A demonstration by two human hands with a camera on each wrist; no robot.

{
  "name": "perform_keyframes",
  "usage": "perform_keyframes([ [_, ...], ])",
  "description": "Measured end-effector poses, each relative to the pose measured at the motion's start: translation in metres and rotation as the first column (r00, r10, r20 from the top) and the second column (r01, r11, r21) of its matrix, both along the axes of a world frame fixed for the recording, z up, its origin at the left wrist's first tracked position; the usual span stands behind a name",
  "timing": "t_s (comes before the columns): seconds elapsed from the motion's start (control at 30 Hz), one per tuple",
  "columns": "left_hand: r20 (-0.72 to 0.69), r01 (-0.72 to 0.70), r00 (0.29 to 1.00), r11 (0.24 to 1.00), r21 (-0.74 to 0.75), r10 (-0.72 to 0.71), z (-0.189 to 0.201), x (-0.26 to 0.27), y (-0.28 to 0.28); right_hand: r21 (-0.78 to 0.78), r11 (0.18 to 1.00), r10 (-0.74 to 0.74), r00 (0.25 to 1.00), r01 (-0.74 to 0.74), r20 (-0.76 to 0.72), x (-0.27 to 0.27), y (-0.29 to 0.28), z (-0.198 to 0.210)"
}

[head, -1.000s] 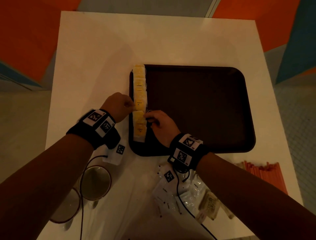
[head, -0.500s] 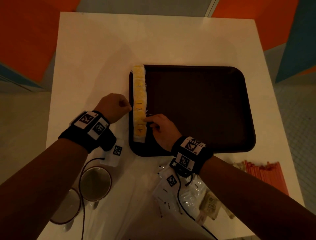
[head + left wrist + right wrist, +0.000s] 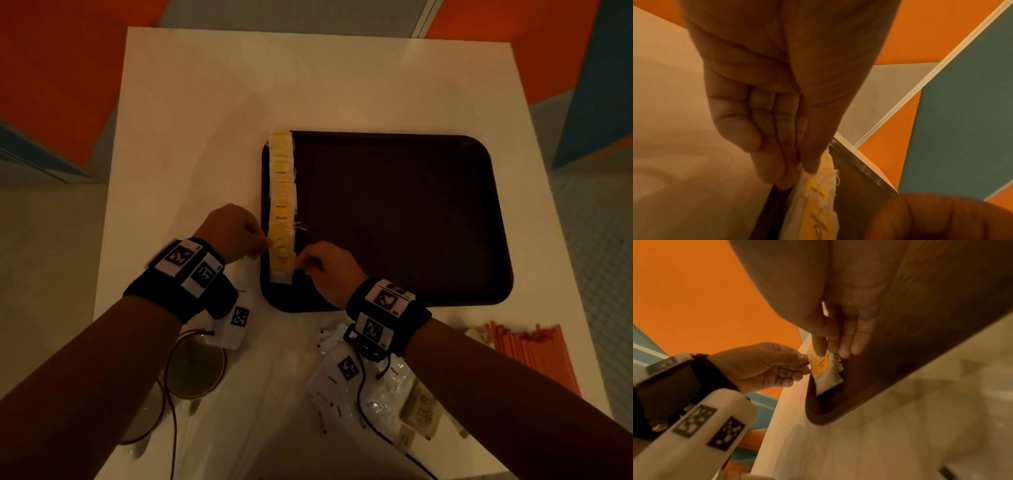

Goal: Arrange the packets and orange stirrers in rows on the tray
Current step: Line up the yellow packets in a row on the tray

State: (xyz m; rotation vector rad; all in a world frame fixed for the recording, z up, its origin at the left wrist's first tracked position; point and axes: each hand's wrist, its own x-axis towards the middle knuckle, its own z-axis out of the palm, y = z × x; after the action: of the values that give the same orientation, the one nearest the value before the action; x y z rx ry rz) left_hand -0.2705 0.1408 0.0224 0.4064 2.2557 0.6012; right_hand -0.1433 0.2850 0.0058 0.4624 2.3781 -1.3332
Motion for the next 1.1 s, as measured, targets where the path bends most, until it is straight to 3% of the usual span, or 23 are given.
perform_keyframes([
  [0.1,0.077,0.013,0.997,0.999,-0.041,-0.010,0.000,0.003,0.000,-0.034,0.999,0.030,0.998,-0.028,0.062,0.004,-0.001,0.001],
  [0.27,0.235,-0.052,0.970,0.998,-0.032,0.058,0.001,0.008,0.004,-0.015,1.000,0.023,1.000,-0.023,0.008,0.001,-0.003,0.003],
  [0.37,0.177,-0.114,0.978,0.993,0.016,0.110,0.002,0.002,0.002,0.023,0.995,-0.097,0.995,0.098,-0.040,-0.009,0.004,0.002],
  [0.43,0.117,-0.222,0.971,0.970,0.102,0.210,0.000,-0.003,0.000,-0.037,0.987,-0.160,0.986,0.158,-0.055,-0.018,0.006,0.000],
  [0.53,0.111,-0.338,0.940,0.918,0.206,0.322,-0.004,-0.006,-0.001,-0.083,0.991,-0.109,0.993,0.106,-0.038,-0.029,0.004,0.002],
  [0.67,0.115,-0.351,0.936,0.897,0.269,0.332,-0.007,-0.005,0.001,-0.104,0.993,-0.050,0.999,0.048,-0.014,-0.036,-0.002,0.001],
  [1.1,0.028,-0.314,0.946,0.892,0.326,0.323,-0.013,-0.012,0.003,-0.089,0.991,-0.109,0.992,0.103,-0.060,-0.045,-0.001,-0.006],
])
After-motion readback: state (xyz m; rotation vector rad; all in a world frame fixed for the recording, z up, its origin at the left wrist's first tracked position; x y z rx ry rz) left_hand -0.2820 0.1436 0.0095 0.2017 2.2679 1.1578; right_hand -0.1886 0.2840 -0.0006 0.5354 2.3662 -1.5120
